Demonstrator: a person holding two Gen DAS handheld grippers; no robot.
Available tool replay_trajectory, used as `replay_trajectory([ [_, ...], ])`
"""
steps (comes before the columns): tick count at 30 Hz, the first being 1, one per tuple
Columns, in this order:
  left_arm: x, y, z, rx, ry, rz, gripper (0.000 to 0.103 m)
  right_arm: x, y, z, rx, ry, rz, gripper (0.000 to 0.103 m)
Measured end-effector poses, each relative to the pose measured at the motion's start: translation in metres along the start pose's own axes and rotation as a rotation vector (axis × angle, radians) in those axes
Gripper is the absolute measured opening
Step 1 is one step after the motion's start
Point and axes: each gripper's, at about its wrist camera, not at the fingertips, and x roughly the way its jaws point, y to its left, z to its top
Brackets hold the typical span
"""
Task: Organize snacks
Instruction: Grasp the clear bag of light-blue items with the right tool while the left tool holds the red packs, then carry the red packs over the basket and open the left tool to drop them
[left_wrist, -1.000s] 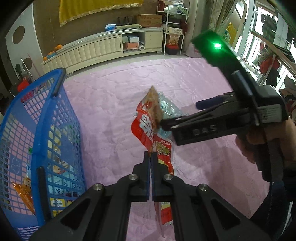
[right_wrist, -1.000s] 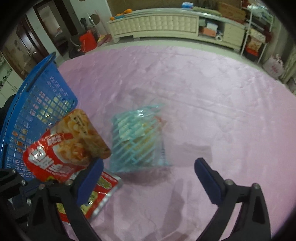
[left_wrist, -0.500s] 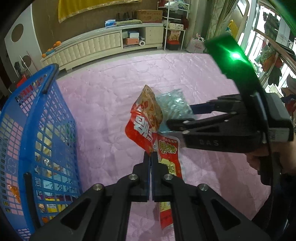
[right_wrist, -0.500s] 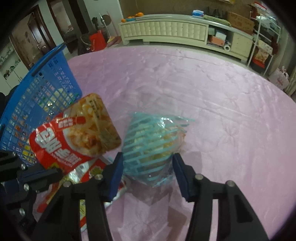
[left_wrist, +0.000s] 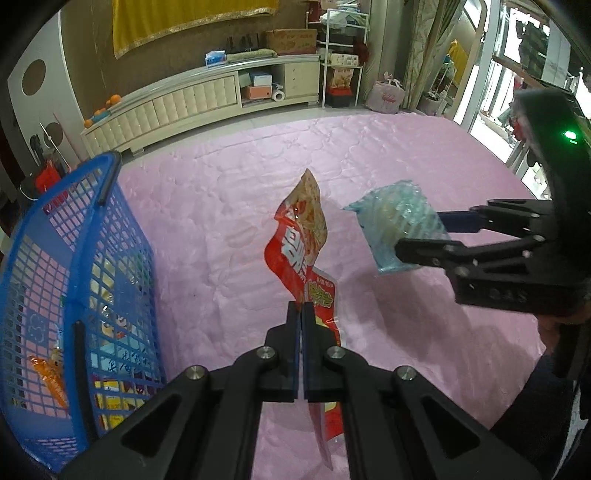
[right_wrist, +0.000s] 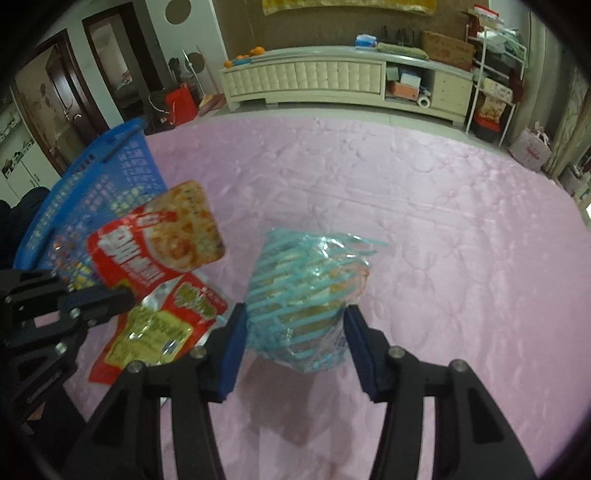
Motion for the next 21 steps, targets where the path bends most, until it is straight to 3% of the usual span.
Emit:
replay_trajectory([
  [11, -0.067, -0.01, -0.001, 0.01, -0.099, 0.0, 0.0, -0.074, 0.04, -0.017, -0.032, -0.056, -0.025, 0.057],
  [21, -0.123, 0.011, -0.012, 0.014, -0.18, 0.014, 0.0, -0.118, 0.071, -0.022, -0.041, -0.12, -0.032, 0.057],
])
